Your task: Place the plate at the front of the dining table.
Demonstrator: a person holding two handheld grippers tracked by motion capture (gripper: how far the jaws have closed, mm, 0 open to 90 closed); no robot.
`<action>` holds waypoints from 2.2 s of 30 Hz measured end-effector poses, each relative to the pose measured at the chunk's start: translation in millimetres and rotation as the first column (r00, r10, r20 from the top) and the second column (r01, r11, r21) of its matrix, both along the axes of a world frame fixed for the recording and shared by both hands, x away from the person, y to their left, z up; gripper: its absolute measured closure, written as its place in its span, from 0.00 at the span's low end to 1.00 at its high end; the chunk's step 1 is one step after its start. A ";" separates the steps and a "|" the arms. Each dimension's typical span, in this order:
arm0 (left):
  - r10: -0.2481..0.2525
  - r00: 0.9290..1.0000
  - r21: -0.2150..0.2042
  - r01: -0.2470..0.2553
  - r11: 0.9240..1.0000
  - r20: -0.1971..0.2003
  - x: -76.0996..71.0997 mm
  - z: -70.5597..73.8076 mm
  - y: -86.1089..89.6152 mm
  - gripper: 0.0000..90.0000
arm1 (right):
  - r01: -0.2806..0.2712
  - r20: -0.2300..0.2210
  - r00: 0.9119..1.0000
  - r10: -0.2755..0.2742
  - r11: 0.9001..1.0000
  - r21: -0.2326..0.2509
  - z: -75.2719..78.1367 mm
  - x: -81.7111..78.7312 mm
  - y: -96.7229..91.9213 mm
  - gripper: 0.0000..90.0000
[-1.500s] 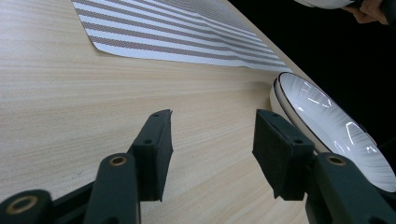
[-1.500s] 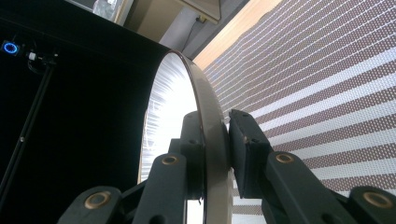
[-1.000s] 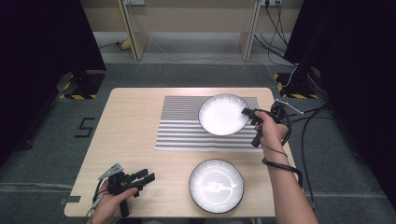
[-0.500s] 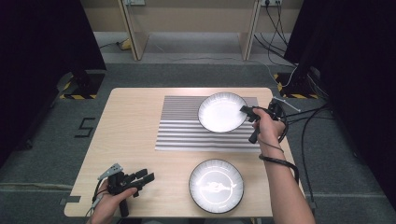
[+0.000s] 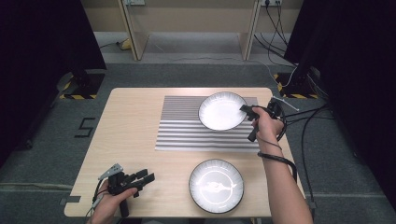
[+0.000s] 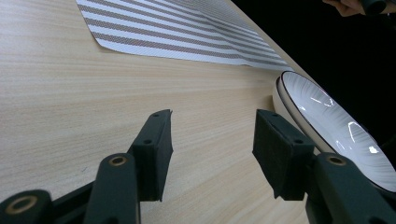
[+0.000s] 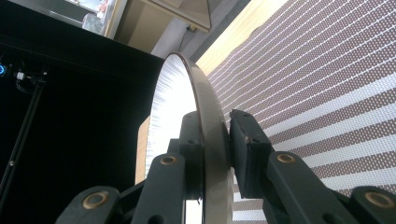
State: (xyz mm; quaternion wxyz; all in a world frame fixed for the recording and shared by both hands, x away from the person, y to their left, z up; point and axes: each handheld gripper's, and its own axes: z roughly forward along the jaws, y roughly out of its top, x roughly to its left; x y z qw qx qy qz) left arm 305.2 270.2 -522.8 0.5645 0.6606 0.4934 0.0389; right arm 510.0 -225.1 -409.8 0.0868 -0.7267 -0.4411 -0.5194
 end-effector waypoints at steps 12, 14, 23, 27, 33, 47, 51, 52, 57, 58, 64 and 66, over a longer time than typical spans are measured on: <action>-0.005 1.000 0.001 0.005 1.000 -0.003 0.0 -0.6 -1.0 0.52 | 0.005 -0.003 1.000 -0.005 1.000 0.000 -0.7 7.1 3.4 0.84; -0.006 1.000 -0.001 0.006 1.000 -0.002 0.0 -0.3 -1.1 0.52 | 0.004 -0.003 1.000 -0.005 1.000 -0.004 -0.8 8.6 4.3 0.84; -0.003 1.000 -0.004 0.003 1.000 -0.002 -0.4 0.1 -0.1 0.52 | 0.007 -0.006 1.000 -0.007 1.000 -0.006 0.3 15.7 9.2 0.84; -0.003 1.000 -0.004 0.003 1.000 -0.001 -0.4 0.2 -0.1 0.52 | 0.009 -0.004 1.000 -0.009 1.000 -0.004 1.7 18.7 10.6 0.84; -0.006 1.000 -0.005 0.006 1.000 -0.002 -0.1 -0.2 -0.3 0.52 | 0.015 -0.004 1.000 -0.015 1.000 0.006 3.2 22.7 11.5 0.84; -0.004 1.000 -0.007 0.004 1.000 -0.003 0.4 -0.5 0.7 0.52 | 0.024 -0.014 1.000 -0.024 1.000 0.003 -1.7 33.1 16.8 0.84; -0.005 1.000 -0.007 0.005 1.000 -0.002 0.5 -0.4 0.7 0.52 | 0.027 -0.017 0.999 -0.027 1.000 -0.002 -2.8 35.3 17.5 0.84; -0.005 1.000 -0.007 0.005 1.000 -0.002 0.5 -0.4 0.7 0.52 | 0.029 -0.018 0.999 -0.029 1.000 -0.002 -3.1 35.9 17.8 0.83; -0.008 1.000 -0.006 0.008 1.000 -0.006 0.5 -0.8 0.2 0.52 | 0.031 -0.031 0.999 -0.031 1.000 0.000 -7.3 40.1 19.3 0.83; -0.008 1.000 -0.006 0.008 1.000 -0.006 0.5 -0.8 0.2 0.52 | 0.031 -0.031 0.999 -0.031 1.000 0.000 -7.3 40.1 19.3 0.83; -0.009 1.000 -0.007 0.009 1.000 -0.006 0.6 -1.1 0.6 0.52 | 0.039 -0.046 0.998 -0.039 0.999 -0.010 -14.7 45.1 21.7 0.83; -0.010 1.000 -0.007 0.010 1.000 -0.006 0.6 -1.2 0.5 0.52 | 0.043 -0.049 0.998 -0.043 0.999 -0.009 -16.2 46.0 22.3 0.83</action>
